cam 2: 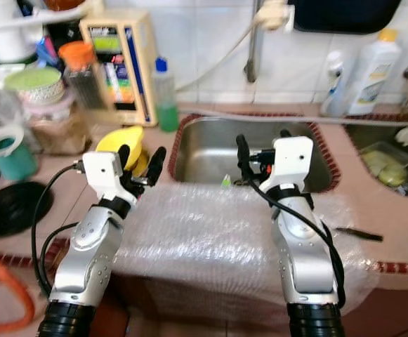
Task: Kitchen organization
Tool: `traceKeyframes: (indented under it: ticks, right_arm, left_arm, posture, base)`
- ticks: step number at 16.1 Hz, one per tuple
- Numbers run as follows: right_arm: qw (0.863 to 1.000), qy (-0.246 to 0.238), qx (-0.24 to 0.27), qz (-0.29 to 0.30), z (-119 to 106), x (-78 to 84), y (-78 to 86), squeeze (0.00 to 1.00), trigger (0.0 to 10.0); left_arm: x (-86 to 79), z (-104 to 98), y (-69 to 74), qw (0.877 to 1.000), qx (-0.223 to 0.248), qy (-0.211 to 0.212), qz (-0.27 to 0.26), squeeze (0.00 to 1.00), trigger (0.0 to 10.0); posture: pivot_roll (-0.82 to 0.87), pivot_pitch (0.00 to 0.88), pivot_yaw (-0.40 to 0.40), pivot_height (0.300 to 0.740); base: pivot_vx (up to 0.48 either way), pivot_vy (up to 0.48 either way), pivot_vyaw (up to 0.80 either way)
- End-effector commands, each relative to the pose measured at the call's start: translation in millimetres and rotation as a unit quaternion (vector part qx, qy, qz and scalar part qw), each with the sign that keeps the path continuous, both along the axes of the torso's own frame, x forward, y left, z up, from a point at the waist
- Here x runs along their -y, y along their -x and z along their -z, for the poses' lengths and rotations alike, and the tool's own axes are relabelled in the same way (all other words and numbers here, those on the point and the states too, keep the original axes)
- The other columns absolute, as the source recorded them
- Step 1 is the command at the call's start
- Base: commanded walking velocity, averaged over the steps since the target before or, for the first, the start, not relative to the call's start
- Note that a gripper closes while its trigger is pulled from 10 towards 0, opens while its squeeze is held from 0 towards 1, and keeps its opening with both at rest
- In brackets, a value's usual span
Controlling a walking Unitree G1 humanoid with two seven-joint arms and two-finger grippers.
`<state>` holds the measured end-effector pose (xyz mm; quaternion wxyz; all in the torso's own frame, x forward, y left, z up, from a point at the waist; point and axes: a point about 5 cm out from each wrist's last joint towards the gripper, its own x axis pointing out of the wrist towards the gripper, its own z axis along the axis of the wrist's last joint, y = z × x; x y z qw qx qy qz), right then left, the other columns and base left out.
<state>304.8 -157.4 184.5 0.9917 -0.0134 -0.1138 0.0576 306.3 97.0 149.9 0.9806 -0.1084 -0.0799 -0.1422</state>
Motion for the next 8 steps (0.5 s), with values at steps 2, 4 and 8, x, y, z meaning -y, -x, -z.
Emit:
traceKeyframes:
  ticks: [2,4,8]
  right_arm:
    - [1.0,0.002,0.01,0.0,-6.1,0.1,-3.1,0.0,10.0]
    - [1.0,0.003,0.01,0.0,-5.4,0.2,-3.1,0.0,10.0]
    - [1.0,0.004,0.009,0.0,-5.4,0.8,-3.1,0.0,10.0]
  left_arm:
    - [1.7,-4.2,-3.3,1.0,0.007,-0.002,0.004,0.0,10.0]
    - [0.7,-2.5,-2.9,1.0,0.004,-0.003,0.002,0.0,10.0]
    - [0.7,-2.9,-3.3,1.0,0.004,0.004,-0.004,0.0,10.0]
  posture:
    - [-0.04,0.0,0.056,0.74]
    - [-0.04,0.0,0.054,0.74]
    - [-0.04,0.0,0.054,0.74]
  base:
    - [0.298,0.0,0.0]
    - [0.268,0.0,0.0]
    - [0.062,0.0,0.0]
